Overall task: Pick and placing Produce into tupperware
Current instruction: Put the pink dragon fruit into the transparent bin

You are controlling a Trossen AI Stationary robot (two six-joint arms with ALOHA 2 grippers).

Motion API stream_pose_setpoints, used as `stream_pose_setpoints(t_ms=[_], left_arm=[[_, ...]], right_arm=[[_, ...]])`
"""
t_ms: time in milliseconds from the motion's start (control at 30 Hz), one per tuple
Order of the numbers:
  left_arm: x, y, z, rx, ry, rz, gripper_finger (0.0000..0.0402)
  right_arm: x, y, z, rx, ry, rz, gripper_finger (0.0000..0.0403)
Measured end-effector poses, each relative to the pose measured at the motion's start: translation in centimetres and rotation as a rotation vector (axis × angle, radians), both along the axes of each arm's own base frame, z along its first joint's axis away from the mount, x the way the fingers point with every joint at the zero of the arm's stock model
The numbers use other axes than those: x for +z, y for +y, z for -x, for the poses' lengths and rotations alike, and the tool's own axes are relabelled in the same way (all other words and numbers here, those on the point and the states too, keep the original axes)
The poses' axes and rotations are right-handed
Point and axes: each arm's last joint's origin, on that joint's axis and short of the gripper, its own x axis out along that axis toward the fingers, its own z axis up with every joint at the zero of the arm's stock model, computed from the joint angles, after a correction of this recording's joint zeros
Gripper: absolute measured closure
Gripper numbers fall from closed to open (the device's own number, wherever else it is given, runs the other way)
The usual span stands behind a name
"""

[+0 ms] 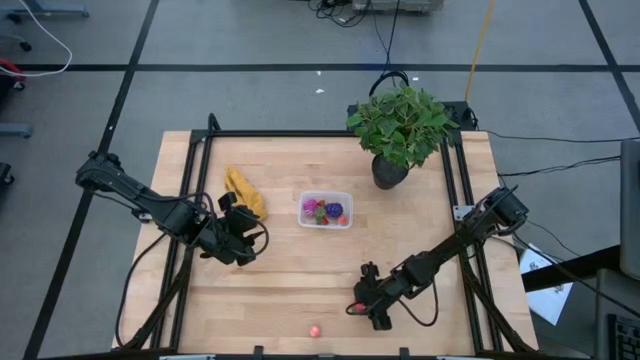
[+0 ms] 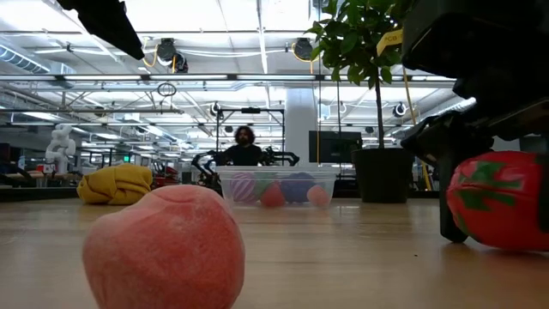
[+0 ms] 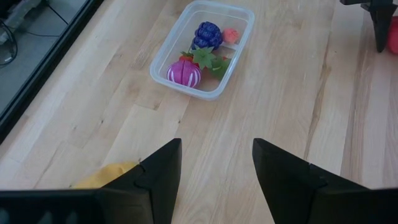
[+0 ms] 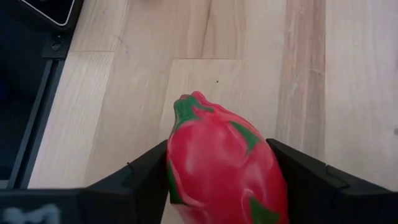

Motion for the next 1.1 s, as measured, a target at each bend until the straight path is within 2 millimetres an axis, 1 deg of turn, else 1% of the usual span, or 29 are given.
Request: stream_pose_setpoints(t_ms=[167,400,700,1100], left_arm=[[0.0,0.0,0.0,0.0,0.0,0.0,0.0199],[0.0,0.0,0.0,0.0,0.0,0.0,0.0199],[0.0,0.0,0.0,-0.001,0.0,-0.001,0.0199],[0.0,0.0,0.0,-0.005,0.004,0.007,0.0199]], right_arm=[[0.4,0.0,-0.6,0.01,-0.025,0.016,0.017],[1.5,0.4,-1.4,0.041,-0.075,0.018,0.0163],[2.4,0.7,-2.0,0.062,-0.11,0.022,0.0166],[3.4,0.5,-3.1,0.118,-0.174,0.065,0.0166]])
